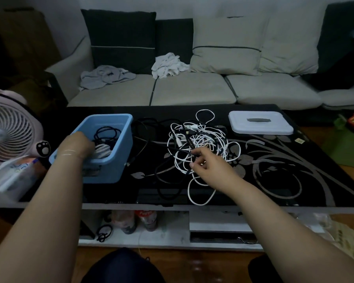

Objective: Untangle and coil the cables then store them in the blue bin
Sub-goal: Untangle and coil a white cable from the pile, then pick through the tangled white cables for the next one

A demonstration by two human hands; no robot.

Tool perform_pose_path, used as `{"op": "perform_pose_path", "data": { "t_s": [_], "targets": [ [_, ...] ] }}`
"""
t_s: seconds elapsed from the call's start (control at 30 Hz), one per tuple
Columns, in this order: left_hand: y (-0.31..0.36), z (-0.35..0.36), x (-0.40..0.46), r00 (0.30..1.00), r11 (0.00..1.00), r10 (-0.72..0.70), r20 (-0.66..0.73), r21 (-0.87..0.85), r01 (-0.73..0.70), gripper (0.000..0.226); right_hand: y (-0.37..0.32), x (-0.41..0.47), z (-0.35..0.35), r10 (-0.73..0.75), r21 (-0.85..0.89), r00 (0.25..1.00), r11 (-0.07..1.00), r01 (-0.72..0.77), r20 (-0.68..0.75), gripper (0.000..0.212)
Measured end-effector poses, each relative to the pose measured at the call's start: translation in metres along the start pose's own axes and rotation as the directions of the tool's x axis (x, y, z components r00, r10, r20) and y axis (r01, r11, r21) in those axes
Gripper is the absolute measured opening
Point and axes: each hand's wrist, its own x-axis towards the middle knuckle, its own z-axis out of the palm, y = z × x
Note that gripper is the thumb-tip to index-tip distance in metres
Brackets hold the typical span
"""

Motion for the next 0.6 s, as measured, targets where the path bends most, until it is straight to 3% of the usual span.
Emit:
{"op": "perform_pose_path", "data": {
  "t_s": [0.13, 0.23, 0.33, 0.4, 0.47, 0.6],
  "targets": [
    [0.021, 0.003, -0.017, 0.998, 0.999, 0.028, 0.048, 0.026, -0.029, 0.028, 0.008, 0.001, 0.0, 0.041, -0.045, 0.999, 0.998, -0.04, 0.034, 0.027],
    [0.05, 0.004, -0.048, 0.984, 0.993, 0.116, -0.134, 0.034, -0.112, 0.031, 0.015, 0.002, -0.001, 0.083, -0.053, 0.996, 0.995, -0.082, 0.013, 0.022],
    [0.092, 0.004, -0.091, 0.911, 0.937, 0.303, -0.282, -0.087, -0.338, 0.029, 0.023, 0.003, -0.005, 0.122, -0.077, 0.992, 0.989, -0.125, -0.042, 0.019],
    [0.12, 0.01, -0.114, 0.889, 0.867, 0.405, -0.213, -0.218, -0.447, 0.028, 0.03, 0.005, -0.009, 0.171, -0.088, 0.983, 0.98, -0.176, -0.062, 0.021],
    [0.142, 0.022, -0.13, 0.859, 0.805, 0.509, -0.047, -0.328, -0.495, 0.03, 0.037, 0.007, -0.012, 0.208, -0.063, 0.973, 0.975, -0.215, -0.097, 0.025],
    [0.17, 0.055, -0.145, 0.767, 0.758, 0.631, 0.117, -0.306, -0.576, 0.036, 0.051, 0.009, -0.023, 0.255, -0.045, 0.957, 0.964, -0.263, -0.138, 0.036]
  ]
}}
